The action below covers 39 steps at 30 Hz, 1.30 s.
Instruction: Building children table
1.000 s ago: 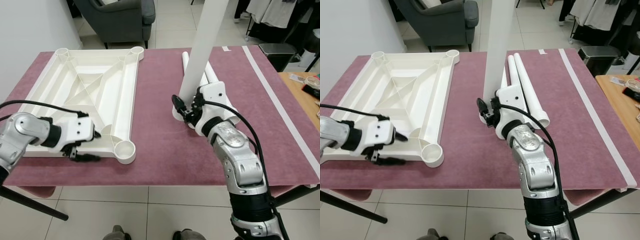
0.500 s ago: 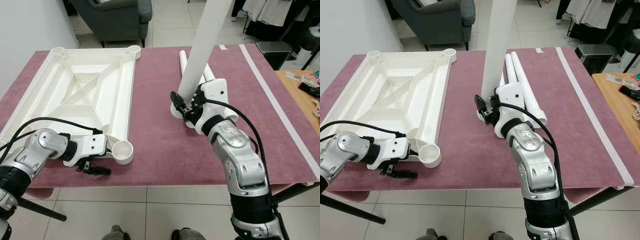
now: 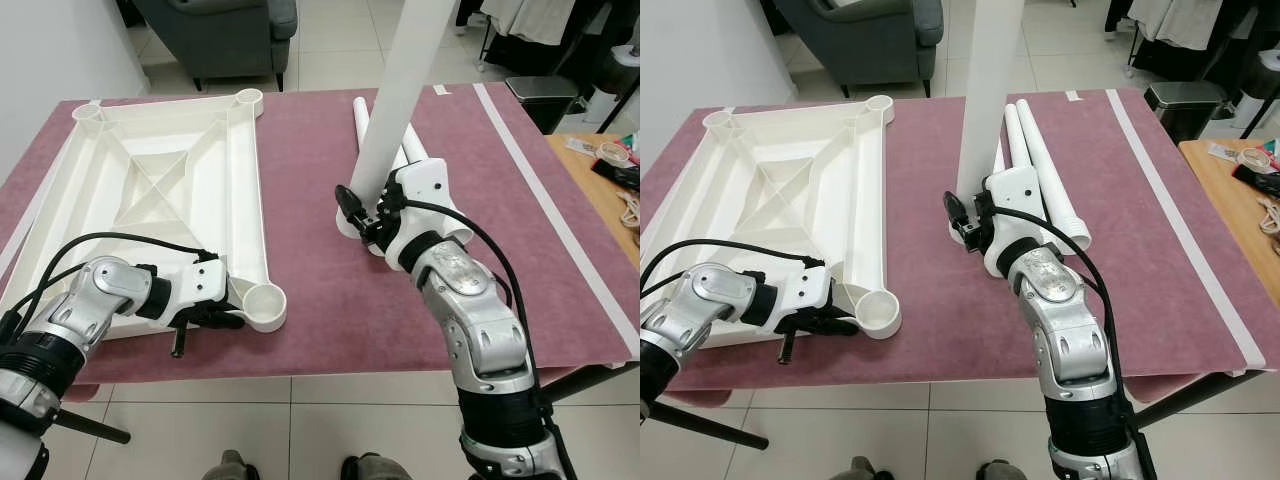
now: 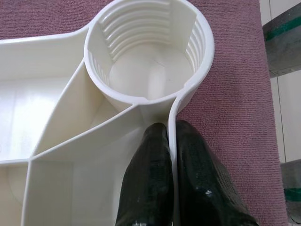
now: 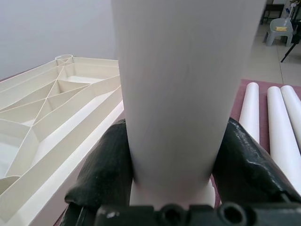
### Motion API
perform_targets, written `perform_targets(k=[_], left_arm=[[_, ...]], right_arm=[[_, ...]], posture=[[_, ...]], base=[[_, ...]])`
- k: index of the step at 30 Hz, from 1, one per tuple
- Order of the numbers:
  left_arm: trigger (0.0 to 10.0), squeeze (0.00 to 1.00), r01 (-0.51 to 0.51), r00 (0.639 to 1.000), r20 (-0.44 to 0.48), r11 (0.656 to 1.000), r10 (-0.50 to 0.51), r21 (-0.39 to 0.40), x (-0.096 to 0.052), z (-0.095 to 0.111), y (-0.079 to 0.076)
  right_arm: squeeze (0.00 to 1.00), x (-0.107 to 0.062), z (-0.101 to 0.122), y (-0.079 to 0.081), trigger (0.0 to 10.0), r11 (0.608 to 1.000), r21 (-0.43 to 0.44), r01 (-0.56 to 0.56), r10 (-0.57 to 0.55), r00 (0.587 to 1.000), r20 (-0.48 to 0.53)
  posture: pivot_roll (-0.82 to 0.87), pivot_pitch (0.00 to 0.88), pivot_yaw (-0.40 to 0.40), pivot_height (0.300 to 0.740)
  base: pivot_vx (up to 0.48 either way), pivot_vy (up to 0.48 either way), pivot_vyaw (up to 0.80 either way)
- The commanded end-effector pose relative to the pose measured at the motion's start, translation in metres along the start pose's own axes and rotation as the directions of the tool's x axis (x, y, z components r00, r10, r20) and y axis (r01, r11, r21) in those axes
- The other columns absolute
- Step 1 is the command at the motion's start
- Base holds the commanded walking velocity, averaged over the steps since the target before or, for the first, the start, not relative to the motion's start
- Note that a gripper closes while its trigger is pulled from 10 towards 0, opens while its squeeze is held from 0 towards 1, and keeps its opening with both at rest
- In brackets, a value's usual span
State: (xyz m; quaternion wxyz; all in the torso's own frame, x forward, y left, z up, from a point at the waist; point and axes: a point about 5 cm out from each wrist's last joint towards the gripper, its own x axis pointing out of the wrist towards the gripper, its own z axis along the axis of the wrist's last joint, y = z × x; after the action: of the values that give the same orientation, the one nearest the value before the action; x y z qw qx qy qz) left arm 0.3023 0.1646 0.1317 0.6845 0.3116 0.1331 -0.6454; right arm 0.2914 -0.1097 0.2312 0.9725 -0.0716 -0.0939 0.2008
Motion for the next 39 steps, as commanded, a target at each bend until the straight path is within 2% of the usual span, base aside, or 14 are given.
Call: perform_targets(k=[1,2,3,4,12,19,21,22,24,25,30,36,37,39], left_arm=[[0.0,0.0,-0.046,0.997,0.069,0.999,0.045,0.012,0.001,0.009,0.005],[0.0,0.0,-0.057,0.995,0.081,0.998,0.055,0.024,0.004,0.013,0.007],[2.0,0.0,-0.08,0.993,0.094,0.996,0.077,0.035,0.008,0.017,0.01],[10.0,0.0,-0.104,0.99,0.104,0.993,0.099,0.048,0.01,0.021,0.014],[10.0,0.0,-0.286,0.943,0.19,0.957,0.274,0.04,0.027,0.054,0.045],[10.0,0.0,-0.363,0.923,0.143,0.932,0.358,0.009,0.039,0.053,0.053],[10.0,0.0,-0.363,0.923,0.143,0.932,0.358,0.009,0.039,0.053,0.053],[10.0,0.0,-0.375,0.916,0.115,0.922,0.384,-0.095,0.054,0.045,0.049],[10.0,0.0,-0.375,0.916,0.115,0.922,0.384,-0.095,0.054,0.045,0.049],[10.0,0.0,-0.382,0.911,0.087,0.903,0.404,-0.194,0.068,0.035,0.042],[10.0,0.0,-0.443,0.871,0.079,0.845,0.485,-0.301,0.083,0.027,0.038],[10.0,0.0,-0.483,0.856,0.047,0.83,0.514,-0.28,0.086,0.022,0.036],[10.0,1.0,-0.484,0.857,0.043,0.829,0.514,-0.28,0.085,0.021,0.035],[10.0,1.0,-0.48,0.859,0.043,0.832,0.51,-0.279,0.084,0.02,0.035]], right_arm=[[0.0,0.0,0.005,0.002,10.0,1.0,0.005,-0.01,0.01,1.0,0.022],[0.0,0.0,0.005,0.002,10.0,1.0,0.005,-0.009,0.009,1.0,0.022],[0.0,0.0,0.005,0.002,10.0,1.0,0.005,-0.007,0.007,1.0,0.023],[0.0,0.0,0.005,0.002,10.0,1.0,0.006,-0.005,0.005,1.0,0.024],[0.0,-0.002,0.009,0.005,10.0,1.0,0.02,-0.006,0.005,0.999,0.054],[0.0,-0.007,0.003,0.012,10.0,0.999,-0.033,-0.042,0.043,0.998,0.046],[0.0,-0.007,0.003,0.012,10.0,0.999,-0.033,-0.042,0.043,0.998,0.046],[0.0,-0.011,-0.008,0.02,10.0,0.995,-0.061,-0.073,0.073,0.997,0.004],[0.0,-0.011,-0.008,0.02,10.0,0.995,-0.061,-0.073,0.073,0.997,0.004],[0.0,-0.014,-0.016,0.026,10.0,0.992,-0.073,-0.099,0.097,0.995,-0.023],[0.0,-0.019,-0.02,0.033,10.0,0.989,-0.055,-0.136,0.134,0.99,-0.04],[0.0,-0.025,-0.021,0.038,10.0,0.984,-0.045,-0.172,0.17,0.985,-0.039],[0.0,-0.026,-0.02,0.039,10.0,0.983,-0.044,-0.177,0.175,0.984,-0.038],[0.0,-0.026,-0.02,0.039,10.0,0.983,-0.043,-0.179,0.178,0.983,-0.037]], posture=[[-0.03,0.105,0.076,0.74],[-0.04,0.105,0.078,0.74],[-0.04,0.105,0.078,0.74],[-0.04,0.105,0.078,0.74],[-0.05,0.105,0.092,0.74],[-0.05,0.109,0.097,0.74],[-0.05,0.109,0.097,0.74],[-0.05,0.11,0.096,0.74],[-0.05,0.11,0.096,0.74],[-0.05,0.111,0.094,0.74],[-0.05,0.112,0.089,0.74],[-0.06,0.113,0.084,0.74],[-0.06,0.113,0.084,0.74],[-0.06,0.111,0.082,0.74]], base=[[0.0,0.0,0.0],[0.0,0.0,0.0],[0.0,0.0,0.0],[0.0,0.0,0.0],[0.0,0.0,0.0],[0.0,0.0,0.0],[0.0,0.0,0.0],[0.0,0.0,0.0],[0.0,0.0,0.0],[0.0,0.0,0.0],[0.0,0.0,0.0],[0.0,0.0,0.0],[0.0,0.0,0.0],[0.0,0.0,0.0]])
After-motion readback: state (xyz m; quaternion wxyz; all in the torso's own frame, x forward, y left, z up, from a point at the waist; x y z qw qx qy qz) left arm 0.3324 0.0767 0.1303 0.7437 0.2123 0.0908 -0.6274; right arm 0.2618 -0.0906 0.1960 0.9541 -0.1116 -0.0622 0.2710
